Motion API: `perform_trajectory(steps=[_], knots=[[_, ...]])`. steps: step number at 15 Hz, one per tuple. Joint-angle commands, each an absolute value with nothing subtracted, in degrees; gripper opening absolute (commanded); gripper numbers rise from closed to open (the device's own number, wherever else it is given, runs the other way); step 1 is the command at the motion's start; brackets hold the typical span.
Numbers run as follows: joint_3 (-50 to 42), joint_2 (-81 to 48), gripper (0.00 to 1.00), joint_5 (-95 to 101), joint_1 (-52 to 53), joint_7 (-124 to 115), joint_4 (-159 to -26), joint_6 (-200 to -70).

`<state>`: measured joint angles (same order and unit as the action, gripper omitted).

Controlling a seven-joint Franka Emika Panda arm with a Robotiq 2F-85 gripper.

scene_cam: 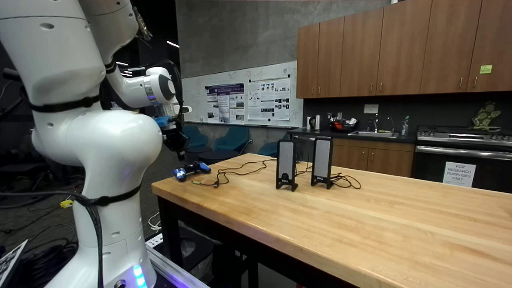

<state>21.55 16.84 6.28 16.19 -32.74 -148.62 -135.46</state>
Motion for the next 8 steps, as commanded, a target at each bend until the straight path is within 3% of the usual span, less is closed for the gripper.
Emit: perform_trajectory(steps=[1, 8], knots=[[22.28, 18.44, 0.00, 3.74, 17.18, -30.91, -149.62, -134.90], [23.64, 17.45, 0.00, 2.90, 17.86, -30.27, -150.06, -135.69]])
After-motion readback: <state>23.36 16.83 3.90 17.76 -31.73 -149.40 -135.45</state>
